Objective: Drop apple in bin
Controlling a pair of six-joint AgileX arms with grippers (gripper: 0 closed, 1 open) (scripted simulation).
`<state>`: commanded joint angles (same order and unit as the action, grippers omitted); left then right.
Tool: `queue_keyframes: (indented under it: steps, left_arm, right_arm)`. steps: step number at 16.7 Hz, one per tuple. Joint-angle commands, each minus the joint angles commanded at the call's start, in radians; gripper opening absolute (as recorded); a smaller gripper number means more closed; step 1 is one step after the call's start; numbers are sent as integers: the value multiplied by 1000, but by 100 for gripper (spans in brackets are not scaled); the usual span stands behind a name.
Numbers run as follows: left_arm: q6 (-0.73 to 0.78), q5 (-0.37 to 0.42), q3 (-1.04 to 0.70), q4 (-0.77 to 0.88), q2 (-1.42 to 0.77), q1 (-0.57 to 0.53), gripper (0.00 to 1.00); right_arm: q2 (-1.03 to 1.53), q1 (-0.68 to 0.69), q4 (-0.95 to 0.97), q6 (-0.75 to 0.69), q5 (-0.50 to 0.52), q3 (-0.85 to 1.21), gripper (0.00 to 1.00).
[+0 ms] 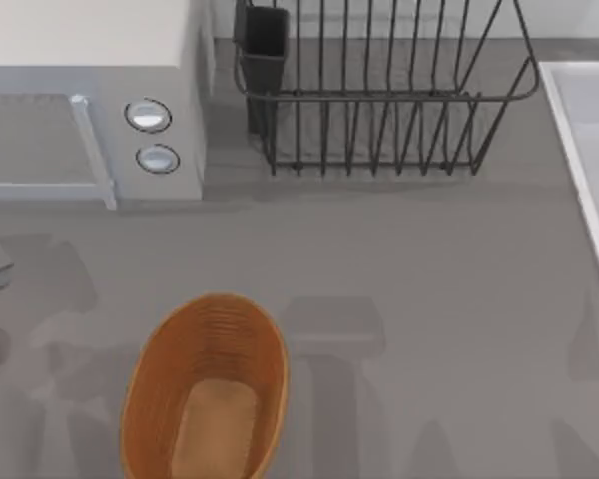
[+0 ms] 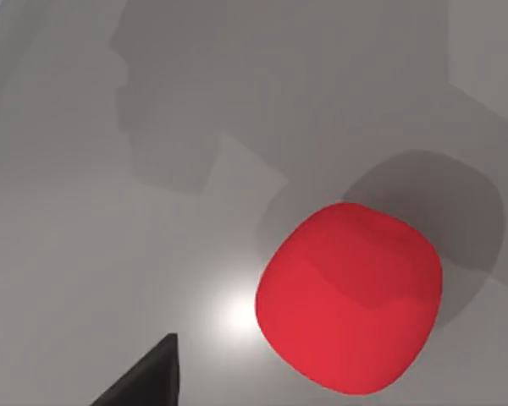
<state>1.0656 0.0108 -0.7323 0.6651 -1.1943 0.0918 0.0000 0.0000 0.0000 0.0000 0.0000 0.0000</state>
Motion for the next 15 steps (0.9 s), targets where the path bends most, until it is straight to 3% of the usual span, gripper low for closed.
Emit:
queue_keyframes:
  steps: [8,15]
  left_arm:
    - [370,-6,-318,243,-421,59,100]
    - [471,-8,-412,311,-535,79,100]
  right_arm:
    - [0,0,0,0,0,0,100]
    - [0,0,0,0,0,0,100]
